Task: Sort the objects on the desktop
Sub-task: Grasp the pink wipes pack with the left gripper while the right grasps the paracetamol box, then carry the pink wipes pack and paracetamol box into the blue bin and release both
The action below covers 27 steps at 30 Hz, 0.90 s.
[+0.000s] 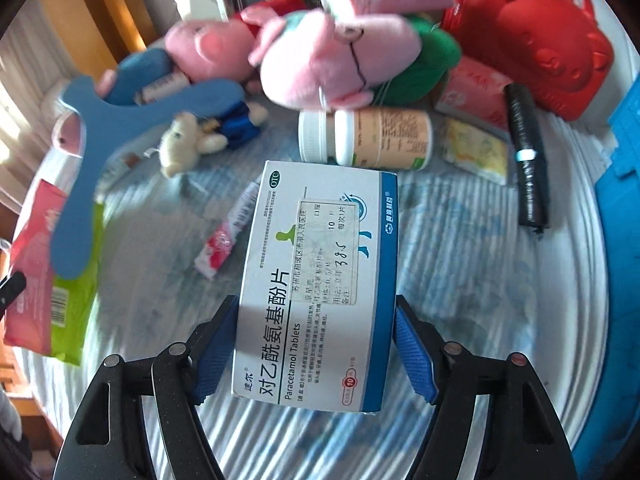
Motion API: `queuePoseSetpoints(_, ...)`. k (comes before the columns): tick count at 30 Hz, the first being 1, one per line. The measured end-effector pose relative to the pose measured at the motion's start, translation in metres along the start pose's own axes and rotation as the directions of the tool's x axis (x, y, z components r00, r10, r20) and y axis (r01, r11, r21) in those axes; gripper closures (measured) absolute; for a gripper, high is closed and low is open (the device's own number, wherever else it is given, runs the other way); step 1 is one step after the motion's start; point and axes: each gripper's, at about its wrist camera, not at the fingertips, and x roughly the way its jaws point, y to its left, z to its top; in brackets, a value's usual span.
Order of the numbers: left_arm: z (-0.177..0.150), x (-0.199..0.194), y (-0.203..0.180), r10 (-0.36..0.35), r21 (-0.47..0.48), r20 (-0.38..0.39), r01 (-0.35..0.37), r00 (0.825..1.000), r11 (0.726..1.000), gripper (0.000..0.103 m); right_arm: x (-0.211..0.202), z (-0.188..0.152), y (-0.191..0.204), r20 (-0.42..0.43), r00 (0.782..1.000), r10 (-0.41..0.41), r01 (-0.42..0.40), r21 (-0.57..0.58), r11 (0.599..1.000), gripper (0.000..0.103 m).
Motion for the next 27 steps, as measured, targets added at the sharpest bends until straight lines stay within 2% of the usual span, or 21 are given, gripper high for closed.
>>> queuePoseSetpoints(6, -0.001, -0.036, -0.009, 0.028, 0.029, 0.074, -0.030, 0.997, 0.999, 0.090, -0.038, 0.011, 0.002, 0.092, 0.995, 0.031, -0.029, -0.017, 0.999, 0.029)
queuePoseSetpoints(12, 0.004, -0.086, -0.035, 0.035, 0.081, 0.193, -0.051, 0.981, 0.995, 0.090, -0.089, 0.003, 0.003, 0.220, 0.975, 0.034, -0.025, -0.044, 0.999, 0.029)
queuePoseSetpoints(18, 0.010, -0.145, -0.083, -0.042, 0.168, 0.323, -0.014, 0.945, 0.986, 0.090, -0.151, -0.011, -0.010, 0.351, 0.937, 0.006, 0.011, -0.045, 0.999, 0.029)
queuePoseSetpoints(27, 0.013, -0.205, -0.177, -0.206, 0.284, 0.411, 0.090, 0.888, 0.955, 0.090, -0.235, -0.044, -0.062, 0.464, 0.881, -0.098, 0.104, 0.012, 0.995, 0.029)
